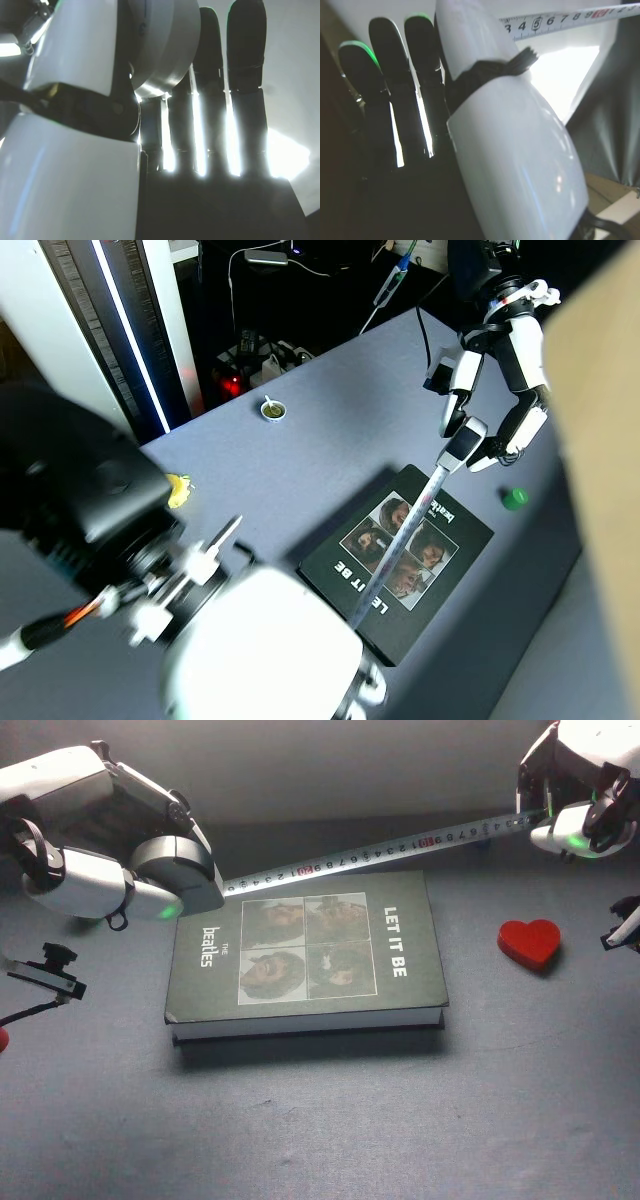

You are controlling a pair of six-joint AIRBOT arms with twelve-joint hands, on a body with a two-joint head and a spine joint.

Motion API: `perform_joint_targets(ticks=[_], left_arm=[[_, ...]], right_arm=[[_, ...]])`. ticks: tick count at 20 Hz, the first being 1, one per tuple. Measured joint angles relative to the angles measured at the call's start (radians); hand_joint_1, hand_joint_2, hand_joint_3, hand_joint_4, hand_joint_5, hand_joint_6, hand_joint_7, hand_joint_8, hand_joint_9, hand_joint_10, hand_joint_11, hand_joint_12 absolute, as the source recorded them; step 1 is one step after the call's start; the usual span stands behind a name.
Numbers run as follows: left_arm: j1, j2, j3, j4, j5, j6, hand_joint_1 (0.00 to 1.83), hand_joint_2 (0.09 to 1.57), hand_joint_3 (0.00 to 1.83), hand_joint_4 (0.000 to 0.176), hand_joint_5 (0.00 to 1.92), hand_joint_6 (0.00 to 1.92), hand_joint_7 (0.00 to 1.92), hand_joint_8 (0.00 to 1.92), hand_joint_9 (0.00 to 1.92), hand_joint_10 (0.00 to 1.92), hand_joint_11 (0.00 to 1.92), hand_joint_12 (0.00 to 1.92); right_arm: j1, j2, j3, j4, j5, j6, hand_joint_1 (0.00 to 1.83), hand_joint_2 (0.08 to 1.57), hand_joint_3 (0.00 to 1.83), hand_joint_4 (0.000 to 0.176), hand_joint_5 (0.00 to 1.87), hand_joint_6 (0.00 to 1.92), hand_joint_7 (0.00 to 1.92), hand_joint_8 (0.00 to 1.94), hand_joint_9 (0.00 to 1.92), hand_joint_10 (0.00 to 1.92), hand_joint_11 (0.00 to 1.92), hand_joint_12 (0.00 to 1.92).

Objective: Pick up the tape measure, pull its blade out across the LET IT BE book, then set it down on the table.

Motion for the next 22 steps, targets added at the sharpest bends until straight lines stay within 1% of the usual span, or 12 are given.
perform_joint_targets(ticks=[2, 6, 11, 13, 14, 16, 20, 21, 22], left_arm=[[0.000, 0.000, 0.000, 0.000, -0.001, 0.000, 1.39, 1.08, 0.00, 0.000, 1.05, 0.69, 1.03, 0.84, 0.99, 1.20, 0.93, 1.04], [0.000, 0.000, 0.000, 0.000, -0.002, 0.000, 1.39, 1.08, 0.00, 0.000, 1.04, 0.70, 1.04, 0.85, 0.99, 1.20, 0.93, 1.05], [0.001, 0.000, 0.000, 0.000, -0.002, 0.000, 1.39, 1.08, 0.00, 0.000, 1.05, 0.70, 1.03, 0.84, 0.99, 1.20, 0.94, 1.05], [0.001, 0.000, 0.000, 0.002, -0.002, 0.001, 1.39, 1.08, 0.00, 0.000, 1.06, 0.68, 1.04, 0.83, 1.00, 1.19, 0.94, 1.04], [0.003, 0.000, 0.000, 0.002, -0.002, 0.002, 1.39, 1.08, 0.00, 0.000, 1.06, 0.68, 1.04, 0.82, 1.00, 1.19, 0.94, 1.04], [0.005, 0.000, 0.000, 0.003, 0.002, 0.004, 1.39, 1.07, 0.00, 0.000, 1.06, 0.68, 1.05, 0.82, 1.00, 1.18, 0.93, 1.04], [0.005, 0.000, 0.000, 0.004, 0.002, 0.004, 1.39, 1.07, 0.00, 0.000, 1.06, 0.69, 1.05, 0.81, 0.99, 1.19, 0.93, 1.04], [0.005, 0.000, 0.000, 0.005, 0.002, 0.004, 1.39, 1.08, 0.00, 0.000, 1.06, 0.69, 1.07, 0.80, 0.97, 1.21, 0.91, 1.05], [0.005, 0.000, 0.000, 0.005, 0.002, 0.004, 1.39, 1.08, 0.00, 0.000, 1.05, 0.69, 1.07, 0.80, 0.97, 1.21, 0.91, 1.06]], right_arm=[[0.000, 0.000, 0.011, -0.003, -0.013, 0.003, 1.18, 1.18, 0.00, 0.022, 0.84, 1.17, 0.89, 1.19, 0.73, 1.03, 0.57, 1.51], [-0.001, 0.000, 0.030, -0.009, -0.020, 0.006, 1.18, 1.18, 0.00, 0.021, 0.84, 1.17, 0.89, 1.19, 0.73, 1.03, 0.57, 1.51], [-0.003, -0.002, 0.029, -0.018, -0.018, 0.006, 1.18, 1.18, 0.00, 0.023, 0.85, 1.17, 0.89, 1.19, 0.73, 1.03, 0.57, 1.51], [-0.013, -0.002, 0.025, -0.029, -0.015, 0.011, 1.18, 1.18, 0.00, 0.021, 0.84, 1.17, 0.89, 1.19, 0.73, 1.03, 0.57, 1.51], [-0.022, -0.002, 0.023, -0.050, -0.014, 0.023, 1.18, 1.18, 0.00, 0.021, 0.84, 1.17, 0.89, 1.19, 0.73, 1.03, 0.58, 1.51], [-0.034, -0.002, 0.012, -0.055, -0.005, 0.025, 1.18, 1.18, 0.00, 0.025, 0.85, 1.16, 0.89, 1.19, 0.73, 1.03, 0.60, 1.51], [-0.034, -0.003, 0.008, -0.061, 0.006, 0.025, 1.18, 1.18, 0.00, 0.029, 0.86, 1.16, 0.88, 1.19, 0.73, 1.03, 0.59, 1.50], [-0.036, -0.003, 0.008, -0.060, 0.006, 0.025, 1.18, 1.18, 0.00, 0.029, 0.86, 1.16, 0.88, 1.18, 0.73, 1.03, 0.58, 1.50], [-0.040, -0.003, 0.008, -0.064, 0.006, 0.026, 1.18, 1.18, 0.00, 0.023, 0.85, 1.16, 0.89, 1.18, 0.73, 1.03, 0.58, 1.50]])
